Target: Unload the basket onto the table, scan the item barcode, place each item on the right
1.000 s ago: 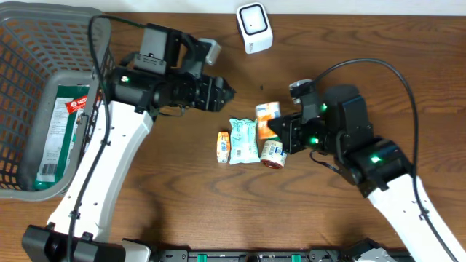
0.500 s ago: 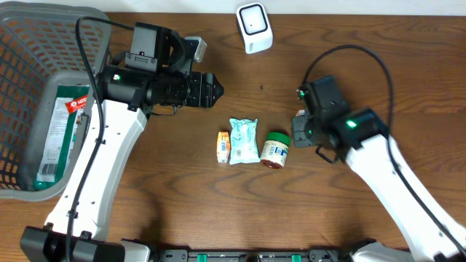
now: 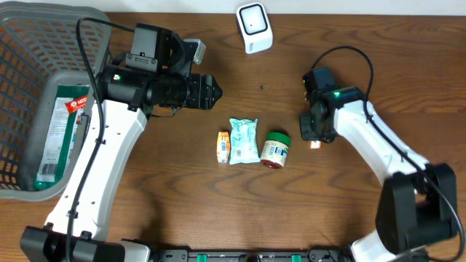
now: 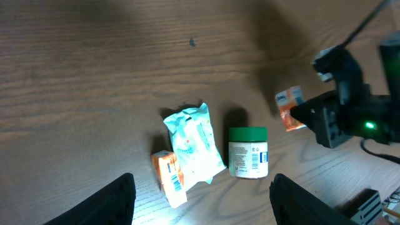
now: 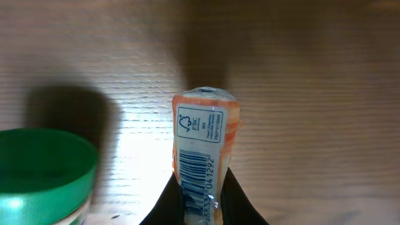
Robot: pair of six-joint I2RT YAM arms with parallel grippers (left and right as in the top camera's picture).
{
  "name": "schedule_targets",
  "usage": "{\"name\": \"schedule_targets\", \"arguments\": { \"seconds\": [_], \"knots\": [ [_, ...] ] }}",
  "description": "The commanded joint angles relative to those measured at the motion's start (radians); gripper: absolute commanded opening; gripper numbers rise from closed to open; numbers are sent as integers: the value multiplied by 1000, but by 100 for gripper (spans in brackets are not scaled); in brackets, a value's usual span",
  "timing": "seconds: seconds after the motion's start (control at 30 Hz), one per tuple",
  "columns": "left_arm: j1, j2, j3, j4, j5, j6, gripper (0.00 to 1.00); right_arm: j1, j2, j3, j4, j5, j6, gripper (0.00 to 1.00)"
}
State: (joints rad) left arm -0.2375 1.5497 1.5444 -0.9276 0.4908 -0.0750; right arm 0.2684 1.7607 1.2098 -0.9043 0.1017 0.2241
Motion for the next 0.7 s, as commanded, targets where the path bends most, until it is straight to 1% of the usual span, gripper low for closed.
{"name": "schedule_targets", "arguments": {
  "seconds": [0.0, 0.07, 0.1, 0.13, 0.23, 0.3, 0.4, 0.5, 0.6, 0.67],
  "knots": [
    [1, 6, -2, -3, -10, -1, 70, -14, 50, 3, 5, -80, -58, 2],
    [1, 6, -2, -3, -10, -1, 69, -14, 70, 3, 11, -81, -58, 3],
    [1, 6, -2, -3, -10, -1, 69, -14, 75, 4, 15, -84, -58, 5],
    [1, 6, -2, -3, -10, -1, 70, -13, 77, 3, 19, -85, -58, 11],
    [1, 6, -2, -3, -10, -1, 69, -12, 78, 4, 23, -85, -62, 44],
    [1, 6, -2, -3, -10, -1, 70, -13, 78, 4, 21, -85, -62, 64],
    [1, 6, -2, -3, -10, -1, 70, -13, 76, 6, 15, -85, -66, 82],
    [1, 6, -2, -3, -10, -1, 70, -14, 71, 32, -11, -83, -77, 91],
    [1, 6, -2, -3, -11, -1, 70, -19, 57, 98, -74, -80, -85, 94],
    [1, 5, -1, -3, -22, -2, 70, -27, 47, 162, -128, -80, -85, 95]
  ]
}}
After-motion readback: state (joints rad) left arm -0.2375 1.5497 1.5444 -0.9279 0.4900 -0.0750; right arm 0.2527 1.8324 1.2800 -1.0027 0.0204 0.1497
